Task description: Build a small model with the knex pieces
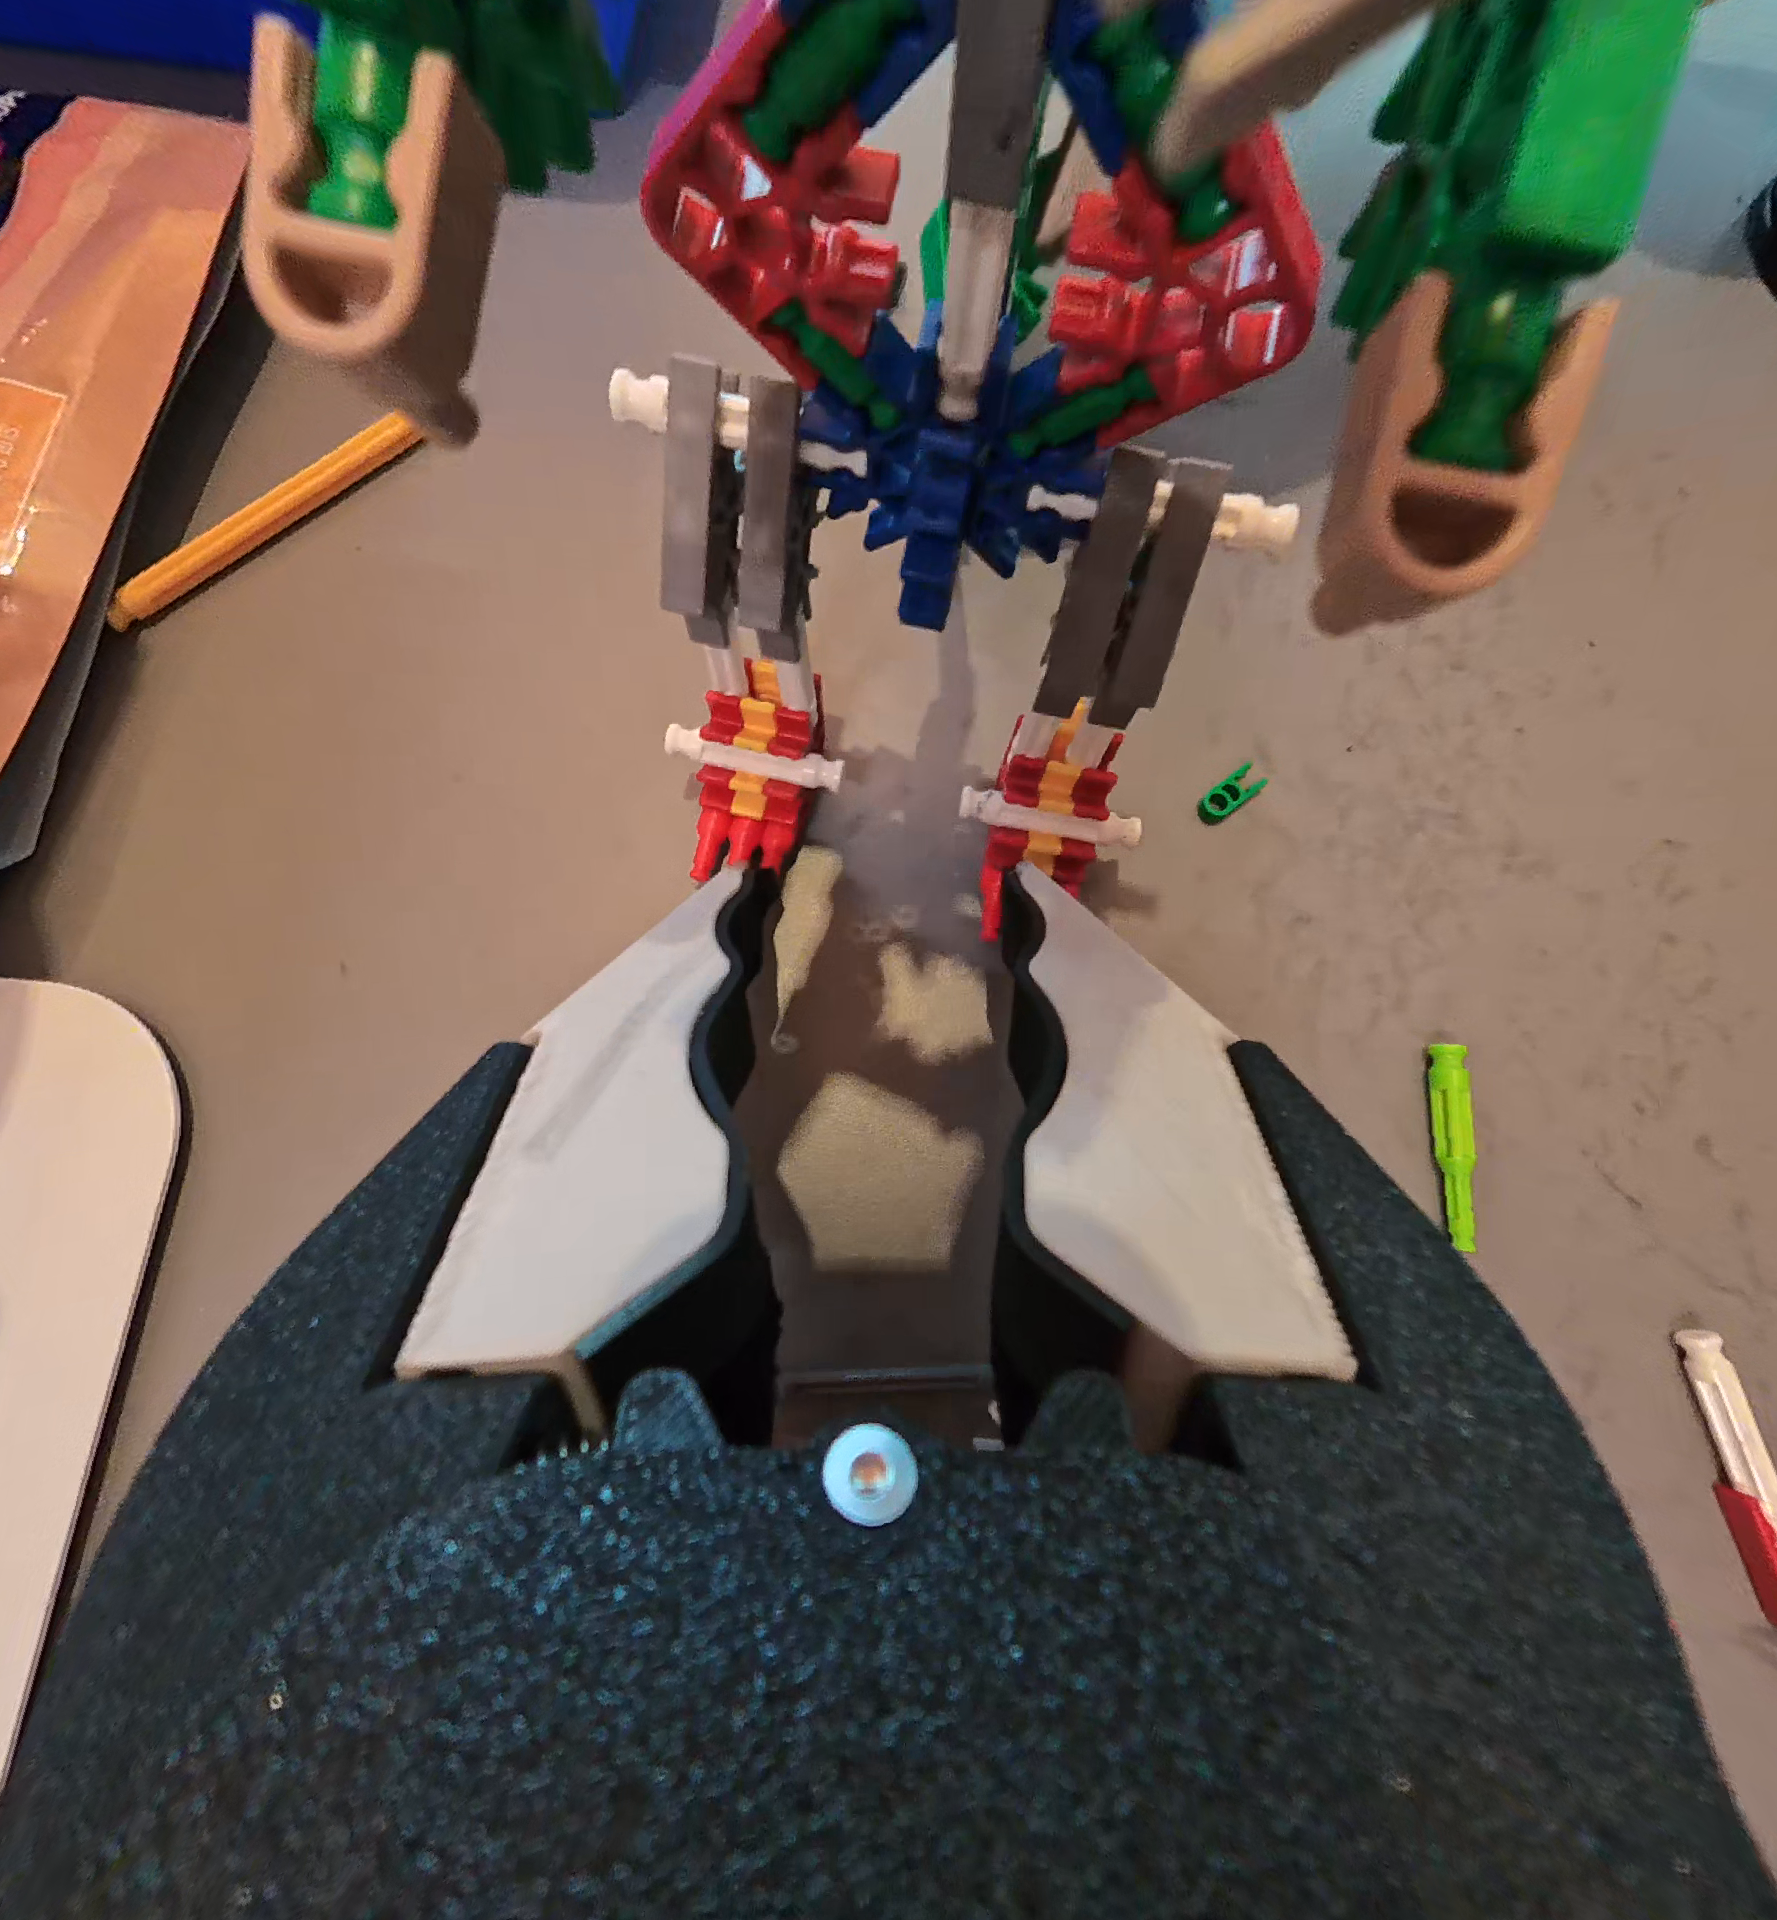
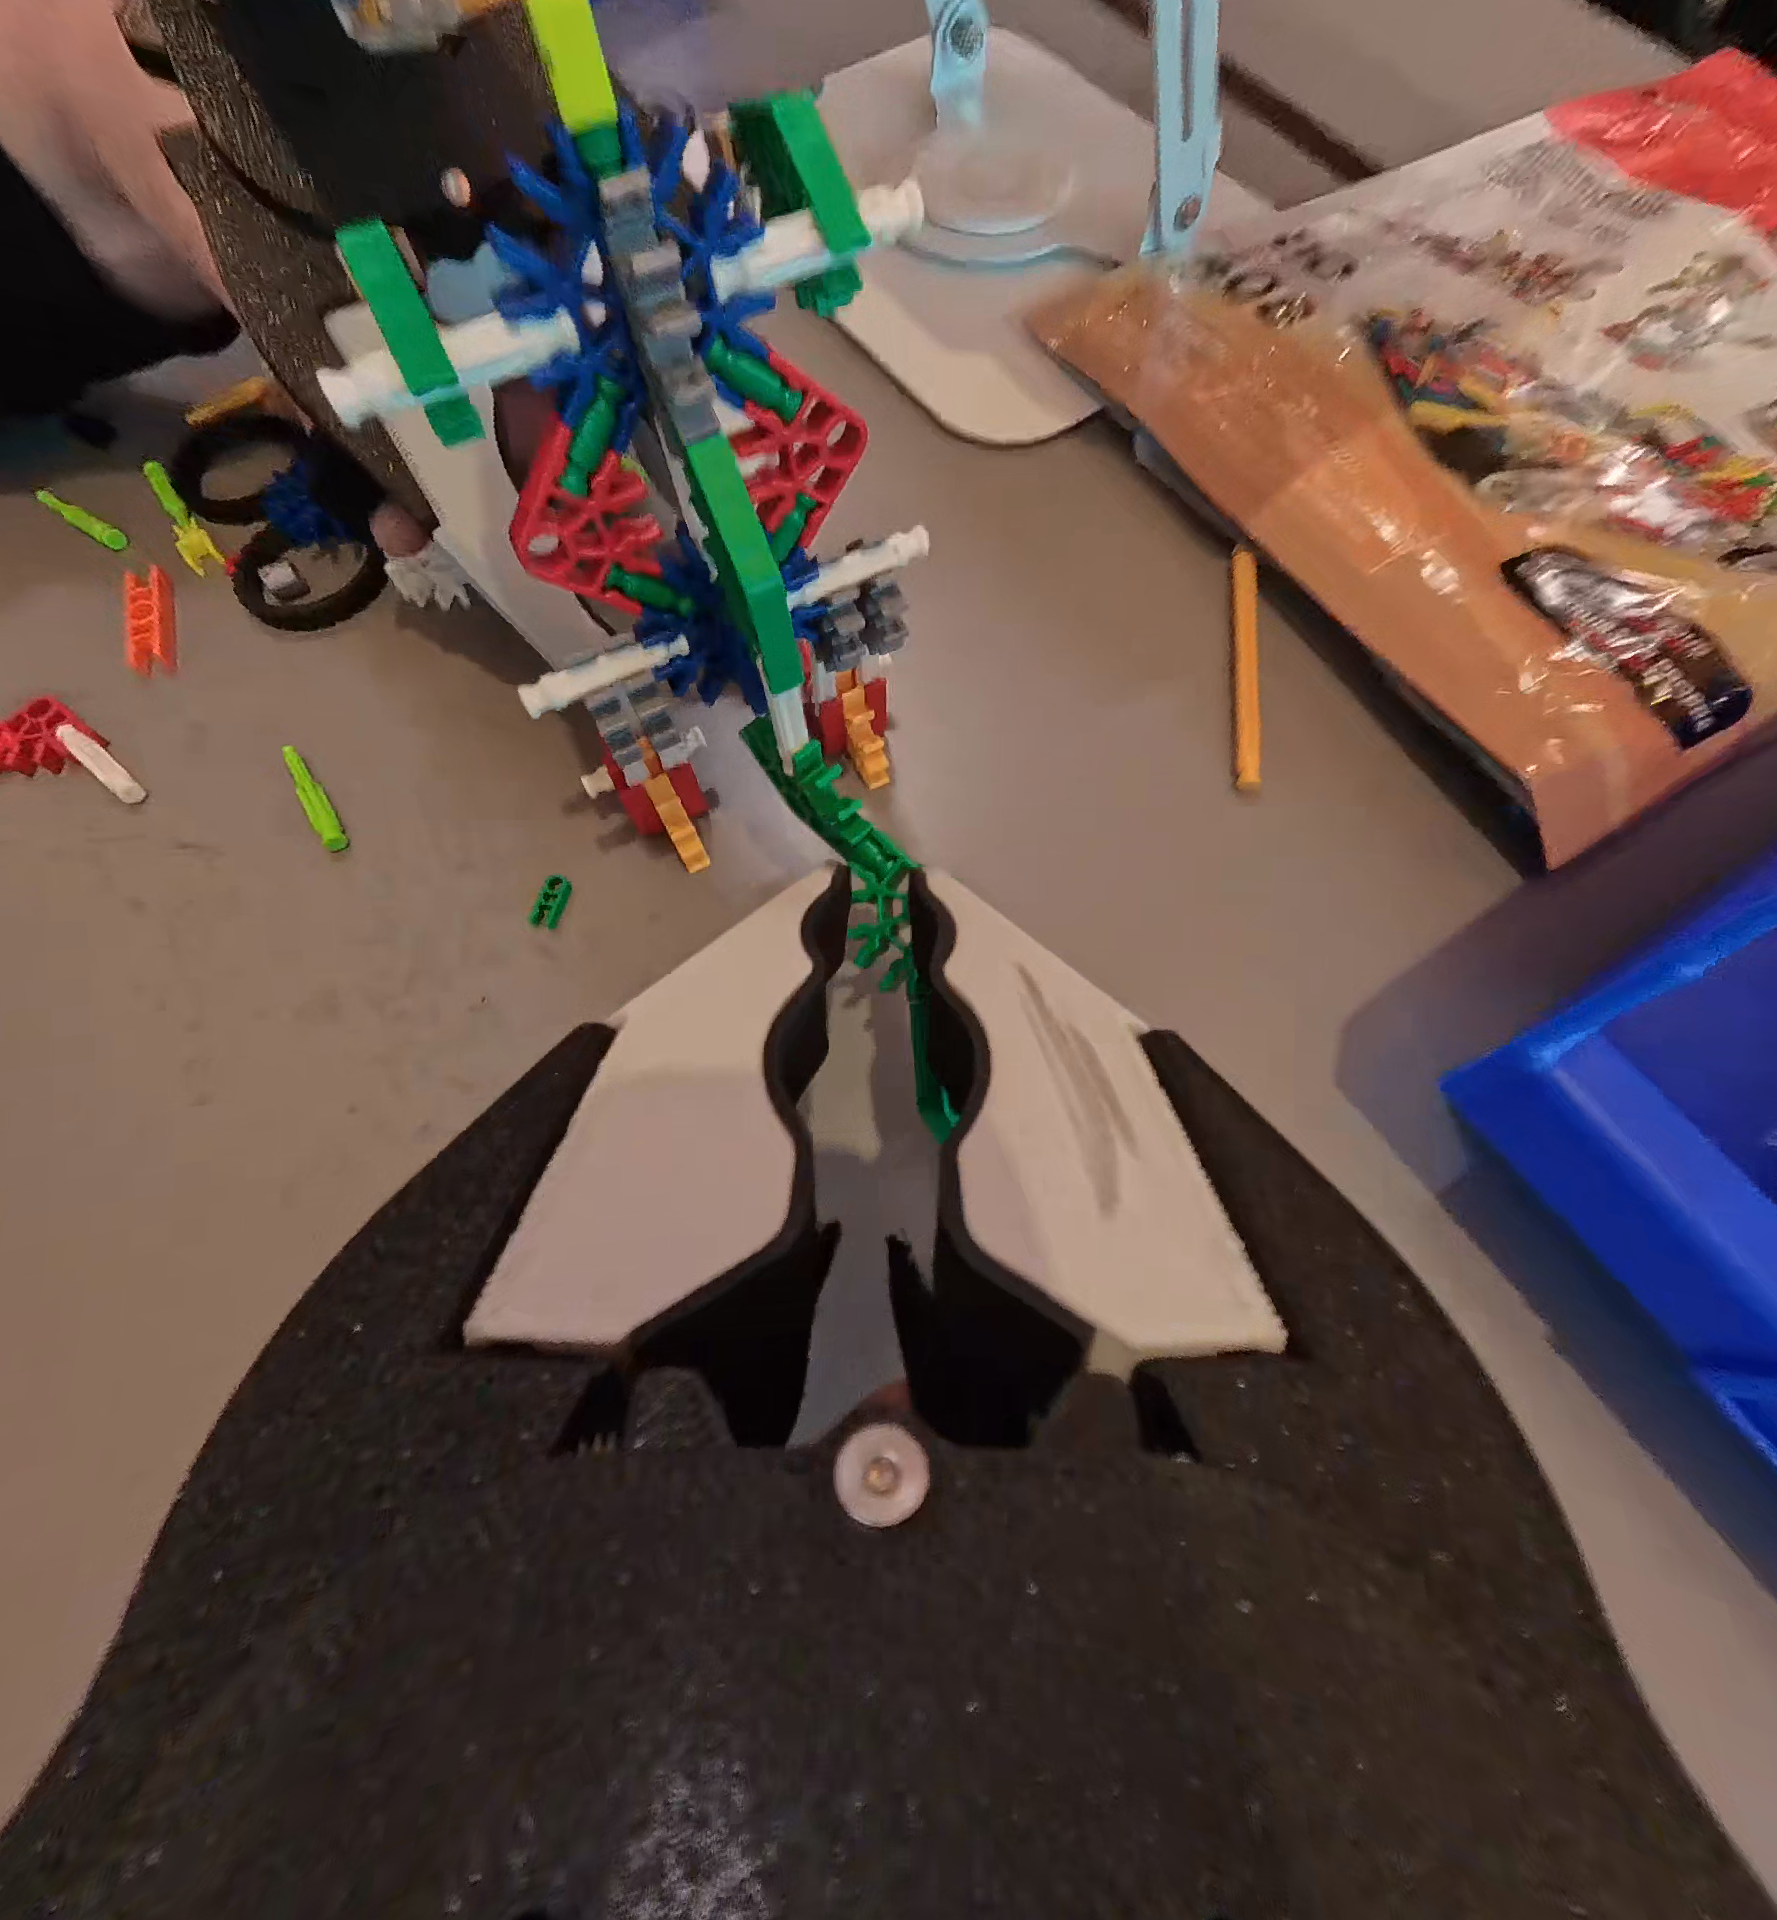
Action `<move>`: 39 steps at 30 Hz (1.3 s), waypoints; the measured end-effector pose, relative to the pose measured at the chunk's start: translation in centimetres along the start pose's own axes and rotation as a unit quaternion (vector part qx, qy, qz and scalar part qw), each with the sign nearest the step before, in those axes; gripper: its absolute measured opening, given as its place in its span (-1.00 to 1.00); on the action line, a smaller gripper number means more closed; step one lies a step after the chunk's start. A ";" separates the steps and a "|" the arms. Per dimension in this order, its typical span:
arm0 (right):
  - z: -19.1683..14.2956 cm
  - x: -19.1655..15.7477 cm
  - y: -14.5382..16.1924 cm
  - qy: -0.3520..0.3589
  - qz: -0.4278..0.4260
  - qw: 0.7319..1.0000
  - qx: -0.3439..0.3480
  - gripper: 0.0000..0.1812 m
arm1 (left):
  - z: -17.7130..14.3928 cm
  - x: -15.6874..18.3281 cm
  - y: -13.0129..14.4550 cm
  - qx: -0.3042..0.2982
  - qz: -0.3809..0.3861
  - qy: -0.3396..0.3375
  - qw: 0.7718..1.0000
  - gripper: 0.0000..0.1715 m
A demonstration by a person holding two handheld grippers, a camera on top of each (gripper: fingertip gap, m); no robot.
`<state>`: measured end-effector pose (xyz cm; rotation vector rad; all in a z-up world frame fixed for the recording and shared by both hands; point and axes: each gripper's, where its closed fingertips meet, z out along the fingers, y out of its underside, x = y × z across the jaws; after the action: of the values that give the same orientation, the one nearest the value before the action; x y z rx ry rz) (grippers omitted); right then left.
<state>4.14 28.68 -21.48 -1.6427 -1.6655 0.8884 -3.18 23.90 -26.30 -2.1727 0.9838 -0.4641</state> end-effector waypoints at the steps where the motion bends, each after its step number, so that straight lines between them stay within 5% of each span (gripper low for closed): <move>1: -0.4 0.1 -0.7 0.005 -0.002 1.000 0.015 -0.86 | 0.0 0.0 0.0 0.000 -0.001 0.000 1.000 -0.47; 6: -3.0 -1.0 -6.1 0.030 -0.049 0.995 0.084 -0.73 | -0.1 0.1 -0.1 0.002 0.000 0.004 1.000 -0.47; 11: -3.1 -4.6 -12.3 0.008 -0.110 0.988 0.103 -0.15 | 0.0 0.0 -0.1 0.001 0.003 0.001 1.000 -0.48; 13: -2.6 -5.4 -14.2 0.001 -0.128 0.986 0.105 -0.12 | 0.1 0.0 -0.1 0.000 0.003 0.002 1.000 -0.48; 16: -0.8 -4.8 -14.6 0.000 -0.141 0.988 0.063 -0.08 | 0.2 0.1 -0.2 0.001 0.002 0.005 1.000 -0.48; 19: 0.5 -3.8 -13.9 -0.006 -0.131 0.991 0.034 -0.27 | 0.2 0.0 -0.1 0.000 0.002 0.004 1.000 -0.48; 20: 0.5 -3.9 -13.8 -0.015 -0.126 0.991 0.036 -0.39 | 0.2 0.0 -0.1 -0.001 0.004 0.003 1.000 -0.48; 32: -0.8 -3.7 -13.4 -0.061 -0.069 0.988 0.124 -0.39 | 0.2 0.0 -0.1 -0.006 0.007 0.005 1.000 -0.48; 39: -2.4 -3.5 -13.6 -0.039 -0.089 0.987 0.130 -0.29 | -4.0 -1.5 -2.0 0.063 -0.028 -0.005 0.998 -0.43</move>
<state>-1.68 25.33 -8.89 -1.2780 -1.6403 1.0416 -5.38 24.20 -22.14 -2.0927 0.8664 -0.5271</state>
